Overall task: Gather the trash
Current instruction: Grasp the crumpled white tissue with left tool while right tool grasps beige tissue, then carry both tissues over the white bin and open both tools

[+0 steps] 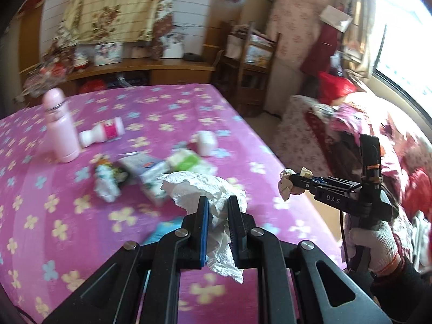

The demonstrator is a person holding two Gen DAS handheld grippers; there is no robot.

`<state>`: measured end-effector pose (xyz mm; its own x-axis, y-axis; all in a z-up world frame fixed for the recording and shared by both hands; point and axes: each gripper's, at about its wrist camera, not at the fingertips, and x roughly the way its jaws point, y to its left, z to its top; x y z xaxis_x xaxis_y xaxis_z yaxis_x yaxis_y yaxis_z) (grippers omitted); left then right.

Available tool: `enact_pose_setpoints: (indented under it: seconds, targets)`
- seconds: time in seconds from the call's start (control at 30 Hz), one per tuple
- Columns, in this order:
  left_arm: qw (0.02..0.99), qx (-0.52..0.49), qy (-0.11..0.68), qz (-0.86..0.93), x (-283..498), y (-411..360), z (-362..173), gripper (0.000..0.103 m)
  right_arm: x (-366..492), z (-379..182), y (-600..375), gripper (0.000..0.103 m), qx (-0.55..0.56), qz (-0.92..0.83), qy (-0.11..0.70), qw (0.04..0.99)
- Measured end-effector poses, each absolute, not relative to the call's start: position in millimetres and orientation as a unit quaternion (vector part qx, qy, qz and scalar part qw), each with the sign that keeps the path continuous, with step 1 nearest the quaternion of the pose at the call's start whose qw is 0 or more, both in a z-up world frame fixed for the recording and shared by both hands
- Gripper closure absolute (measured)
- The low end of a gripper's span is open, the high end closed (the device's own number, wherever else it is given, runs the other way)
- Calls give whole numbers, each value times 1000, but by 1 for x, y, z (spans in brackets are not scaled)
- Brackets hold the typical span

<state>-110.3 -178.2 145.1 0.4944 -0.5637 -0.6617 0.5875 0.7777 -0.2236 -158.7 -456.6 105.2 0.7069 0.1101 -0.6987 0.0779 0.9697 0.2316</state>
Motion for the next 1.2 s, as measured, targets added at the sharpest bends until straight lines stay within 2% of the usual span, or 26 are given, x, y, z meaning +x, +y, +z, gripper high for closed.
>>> enact_pose_setpoints:
  seconds: [0.23, 0.63, 0.87, 0.97, 1.03, 1.07, 1.1, 1.13, 1.2]
  targets:
    - [837, 44, 380, -392, -144, -255, 144, 88, -220, 116, -507, 83, 137, -35, 372, 918]
    - [787, 73, 409, -457, -177, -392, 111, 88, -291, 91, -606, 83, 176, -141, 383, 896]
    - [772, 73, 423, -469, -186, -435, 89, 88, -309, 73, -640, 82, 190, -170, 397, 882]
    - [769, 72, 428, -469, -186, -444, 81, 79, -315, 69, -647, 80, 191, -179, 397, 880]
    - [768, 68, 432, -469, -185, -447, 76, 60, -317, 66, -650, 69, 198, -183, 394, 879]
    - [767, 66, 433, -469, -184, -447, 75, 55, -319, 65, -653, 62, 202, -185, 392, 878]
    - [767, 64, 434, -468, -183, -447, 74, 50, -319, 64, -654, 32, 205, -186, 391, 878]
    - [769, 64, 434, -465, -182, -446, 73, 50, -320, 63, -655, 19, 209, -184, 389, 878]
    - [772, 67, 433, -461, -182, -445, 73, 50, -321, 62, -656, 20, 213, -182, 387, 878]
